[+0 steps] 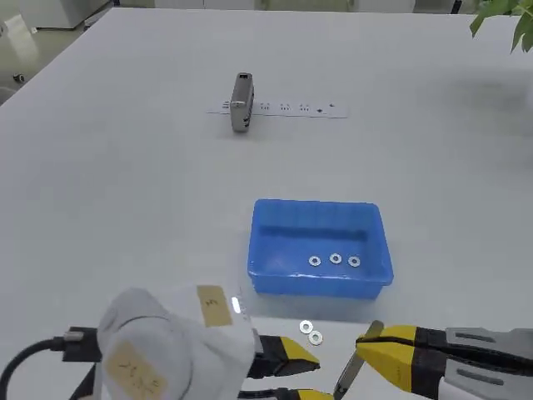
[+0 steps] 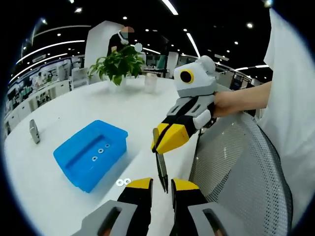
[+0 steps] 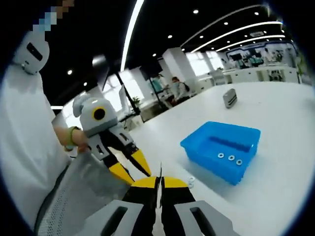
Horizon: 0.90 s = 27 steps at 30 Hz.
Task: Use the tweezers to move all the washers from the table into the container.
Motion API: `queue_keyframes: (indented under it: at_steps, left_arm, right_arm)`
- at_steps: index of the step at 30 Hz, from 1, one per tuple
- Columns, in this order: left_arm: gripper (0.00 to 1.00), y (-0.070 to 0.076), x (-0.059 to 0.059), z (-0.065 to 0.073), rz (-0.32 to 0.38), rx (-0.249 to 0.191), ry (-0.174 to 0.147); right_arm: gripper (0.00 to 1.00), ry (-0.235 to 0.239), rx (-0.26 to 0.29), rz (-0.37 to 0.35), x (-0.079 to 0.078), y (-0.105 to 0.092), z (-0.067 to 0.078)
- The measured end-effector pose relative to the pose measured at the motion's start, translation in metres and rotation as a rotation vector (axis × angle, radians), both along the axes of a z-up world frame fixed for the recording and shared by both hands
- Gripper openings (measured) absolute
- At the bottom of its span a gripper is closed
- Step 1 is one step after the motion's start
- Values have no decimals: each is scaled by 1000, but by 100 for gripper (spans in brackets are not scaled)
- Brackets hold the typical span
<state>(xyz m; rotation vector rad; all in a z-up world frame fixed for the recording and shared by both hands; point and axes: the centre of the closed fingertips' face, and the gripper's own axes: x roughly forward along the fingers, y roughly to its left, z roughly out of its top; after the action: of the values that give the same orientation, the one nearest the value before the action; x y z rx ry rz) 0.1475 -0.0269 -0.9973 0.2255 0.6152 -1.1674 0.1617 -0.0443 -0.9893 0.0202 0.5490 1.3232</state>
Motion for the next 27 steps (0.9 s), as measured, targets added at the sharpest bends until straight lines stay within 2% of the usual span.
queue_keyframes:
  at_steps: [1, 2, 3, 4, 5, 7, 11, 15, 17, 18, 22, 27]
  left_arm:
    - [11, 1, 1, 7, -9, -11, -14]
    - [11, 2, 1, 8, -10, -13, -17]
    - [9, 3, 2, 14, -16, -17, -24]
    - [7, 3, 2, 18, -28, -19, -37]
    - [6, 3, 3, 24, -42, -20, -53]
    - [5, 3, 5, 31, -51, -19, -66]
    - [3, 0, 4, 41, -91, -21, -85]
    - [1, -5, -3, 42, -152, 2, -81]
    - [3, -8, -7, 40, -183, 7, -80]
    - [4, -10, -11, 39, -199, 7, -58]
    - [1, -12, -14, 33, -230, 39, -67]
    - [0, -17, -18, 32, -260, 57, -73]
  right_arm:
    - [0, -56, -41, 50, -4, 1, -3]
    - [0, -71, -54, 63, -5, 1, -3]
    - [0, -104, -91, 99, -10, 2, -6]
    - [0, -125, -80, 122, -11, 7, -1]
    - [0, -152, -107, 145, -11, 9, -2]
    - [0, -212, -146, 194, -14, 13, -3]
    - [0, -268, -184, 258, -19, 17, -4]
    - [0, -308, -210, 296, -26, 20, -5]
    - [0, -320, -219, 308, -30, 21, -6]
    - [0, -322, -222, 312, -31, 21, -6]
    - [0, -329, -228, 316, -33, 21, -6]
    - [0, -341, -237, 324, -36, 23, -6]
